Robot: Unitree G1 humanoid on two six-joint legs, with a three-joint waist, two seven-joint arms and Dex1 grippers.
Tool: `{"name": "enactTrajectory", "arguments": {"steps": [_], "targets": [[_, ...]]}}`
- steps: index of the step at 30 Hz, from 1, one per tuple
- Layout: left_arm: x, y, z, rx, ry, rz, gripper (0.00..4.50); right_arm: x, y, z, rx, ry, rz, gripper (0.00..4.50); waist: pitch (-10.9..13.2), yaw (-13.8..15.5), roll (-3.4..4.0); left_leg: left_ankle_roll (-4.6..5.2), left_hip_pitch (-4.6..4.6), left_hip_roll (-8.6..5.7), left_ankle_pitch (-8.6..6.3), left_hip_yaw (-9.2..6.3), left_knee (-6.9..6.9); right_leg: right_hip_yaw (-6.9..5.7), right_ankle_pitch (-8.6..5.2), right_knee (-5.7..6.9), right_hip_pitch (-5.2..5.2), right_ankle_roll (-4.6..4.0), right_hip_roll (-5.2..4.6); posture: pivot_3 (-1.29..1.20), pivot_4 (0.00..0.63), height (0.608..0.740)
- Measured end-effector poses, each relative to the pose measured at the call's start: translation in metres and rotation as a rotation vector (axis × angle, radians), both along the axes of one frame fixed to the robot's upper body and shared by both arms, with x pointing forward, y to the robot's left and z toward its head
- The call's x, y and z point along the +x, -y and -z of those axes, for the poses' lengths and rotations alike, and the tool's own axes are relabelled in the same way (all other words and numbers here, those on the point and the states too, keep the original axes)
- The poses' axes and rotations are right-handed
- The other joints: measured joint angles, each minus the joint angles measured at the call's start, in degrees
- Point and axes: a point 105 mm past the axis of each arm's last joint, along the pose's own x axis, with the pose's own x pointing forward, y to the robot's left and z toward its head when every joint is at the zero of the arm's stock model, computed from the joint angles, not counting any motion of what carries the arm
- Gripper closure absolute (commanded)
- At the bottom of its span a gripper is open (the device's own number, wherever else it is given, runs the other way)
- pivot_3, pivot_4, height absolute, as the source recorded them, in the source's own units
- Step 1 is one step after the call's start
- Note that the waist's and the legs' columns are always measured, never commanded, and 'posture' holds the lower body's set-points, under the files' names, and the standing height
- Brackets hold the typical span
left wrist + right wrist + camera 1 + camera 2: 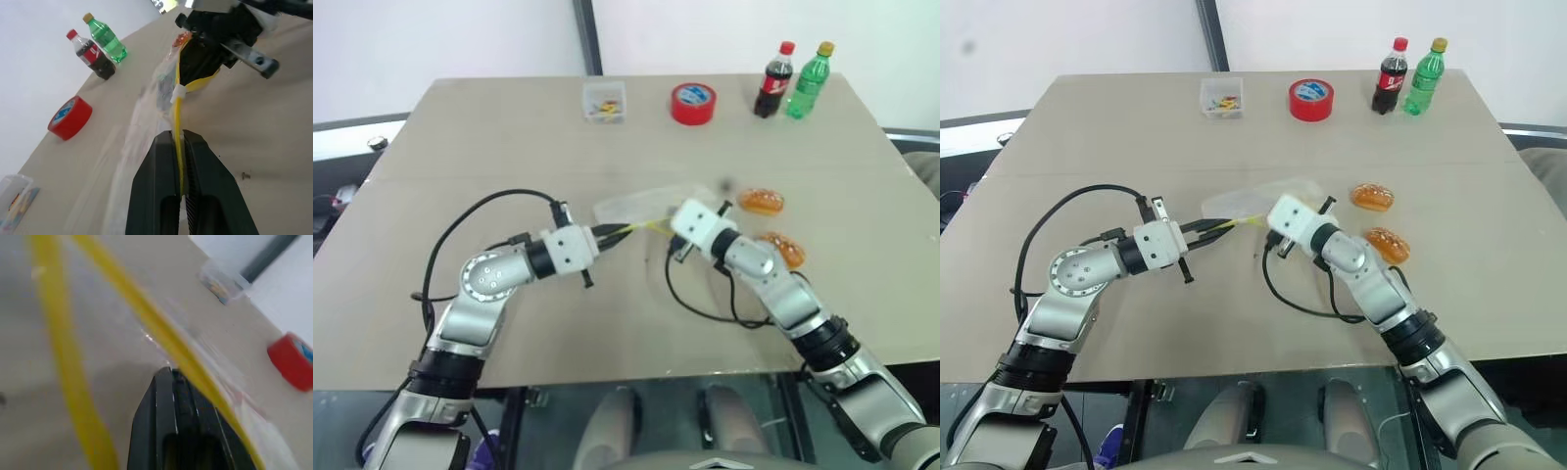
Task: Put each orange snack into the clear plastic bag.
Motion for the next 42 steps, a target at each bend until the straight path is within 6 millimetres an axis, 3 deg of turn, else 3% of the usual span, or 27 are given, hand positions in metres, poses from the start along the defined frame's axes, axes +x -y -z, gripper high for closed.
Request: {"name": "enactTrajectory", "arguments": {"steps": [2, 5, 10, 13, 16, 23, 28, 30, 32, 35, 39, 40, 41, 42], "targets": [[0.000, -0.002, 0.003, 0.019, 0.005, 0.004, 4.50, 0.003, 0.002, -0.004, -0.084, 0.125, -0.028, 4.47, 0.0, 0.1, 0.00, 0.00, 0.00, 0.00, 0.00, 0.00, 0.00, 0.00, 0.00, 0.00, 0.00, 0.00, 0.00, 0.00, 0.150, 0.740], [0.000, -0.004, 0.005, 0.024, 0.012, 0.007, 4.50, 0.008, 0.004, -0.013, -0.171, 0.269, -0.032, 3.62, 0.0, 0.2, -0.01, 0.00, 0.00, 0.01, 0.00, -0.02, 0.01, 0.00, 0.00, -0.01, 0.02, 0.00, 0.00, 0.00, 0.150, 0.740], [0.003, -0.007, 0.009, 0.049, 0.027, -0.001, 4.50, 0.008, 0.003, -0.006, -0.230, 0.302, -0.041, 1.15, 0.0, 0.2, -0.01, 0.01, -0.01, 0.00, 0.00, -0.02, 0.01, 0.00, 0.00, 0.00, 0.03, -0.01, 0.00, 0.00, 0.150, 0.740], [0.008, -0.008, 0.005, 0.042, 0.039, -0.013, 4.50, 0.009, 0.003, -0.005, -0.263, 0.325, -0.041, 0.02, 0.0, 0.2, -0.01, 0.01, -0.01, 0.00, 0.00, -0.02, 0.01, -0.01, 0.00, 0.00, 0.03, -0.01, 0.00, 0.00, 0.150, 0.740], [0.011, -0.009, 0.003, 0.033, 0.043, -0.022, 4.50, 0.010, 0.007, -0.006, -0.286, 0.347, -0.026, 0.02, 0.0, 0.2, -0.01, 0.01, -0.01, -0.01, 0.00, -0.02, 0.01, 0.00, 0.00, 0.00, 0.03, -0.01, 0.00, 0.00, 0.150, 0.740], [0.020, -0.017, -0.006, -0.032, 0.040, -0.067, 4.50, 0.011, 0.040, -0.022, -0.220, 0.325, 0.101, 0.02, 0.0, 0.4, -0.02, 0.01, -0.03, 0.00, -0.01, -0.05, 0.02, -0.02, 0.00, 0.00, 0.04, 0.00, -0.01, 0.00, 0.150, 0.740], [0.029, -0.016, -0.012, -0.090, 0.003, -0.085, 4.50, -0.009, 0.076, -0.016, 0.021, 0.025, 0.227, 0.02, 0.0, 0.5, -0.03, 0.02, -0.06, 0.01, -0.01, -0.12, 0.07, -0.08, 0.00, -0.01, 0.10, 0.00, -0.01, 0.00, 0.150, 0.740], [0.032, -0.015, -0.014, -0.102, -0.003, -0.092, 4.50, -0.017, 0.107, -0.011, 0.117, -0.120, 0.340, 0.02, 0.0, 0.3, -0.03, 0.03, 0.02, -0.01, -0.01, -0.06, 0.10, -0.02, 0.01, 0.01, 0.14, 0.00, -0.01, 0.00, 0.150, 0.740], [0.032, -0.014, -0.015, -0.105, 0.001, -0.089, 4.50, -0.022, 0.118, -0.007, 0.140, -0.168, 0.378, 0.02, 0.0, 0.4, -0.03, 0.03, 0.04, 0.01, -0.01, -0.12, 0.09, -0.07, 0.00, 0.04, 0.15, 0.00, 0.04, 0.00, 0.150, 0.740], [0.033, -0.015, -0.015, -0.107, -0.007, -0.096, 4.50, -0.031, 0.155, 0.012, 0.231, -0.338, 0.527, 0.02, 0.0, 0.5, -0.03, 0.03, 0.03, 0.01, -0.01, -0.11, 0.10, -0.06, 0.00, 0.03, 0.16, 0.00, 0.02, 0.00, 0.150, 0.740], [0.034, -0.015, -0.014, -0.110, -0.018, -0.100, 4.50, -0.034, 0.167, 0.019, 0.324, -0.453, 0.584, 0.02, 0.0, 0.3, -0.03, 0.03, 0.07, 0.04, -0.01, -0.07, 0.10, -0.03, 0.00, 0.05, 0.16, 0.00, 0.05, 0.00, 0.150, 0.740], [0.034, -0.015, -0.014, -0.110, -0.026, -0.104, 4.50, -0.035, 0.166, 0.022, 0.349, -0.488, 0.580, 0.53, 0.0, 0.3, -0.02, 0.03, 0.07, 0.04, -0.01, -0.09, 0.09, -0.04, 0.00, 0.05, 0.16, 0.00, 0.05, 0.00, 0.150, 0.740], [0.034, -0.015, -0.014, -0.110, -0.027, -0.104, 4.50, -0.035, 0.165, 0.023, 0.353, -0.495, 0.579, 0.53, 0.0, 0.3, -0.02, 0.03, 0.06, 0.04, -0.01, -0.08, 0.09, -0.04, 0.00, 0.04, 0.15, 0.00, 0.05, 0.00, 0.150, 0.740], [0.034, -0.015, -0.013, -0.110, -0.029, -0.105, 4.50, -0.035, 0.165, 0.024, 0.368, -0.511, 0.574, 0.98, 0.0, 0.3, -0.02, 0.03, 0.04, 0.03, -0.01, -0.07, 0.09, -0.03, 0.00, 0.03, 0.16, 0.00, 0.02, 0.00, 0.150, 0.740]]}}
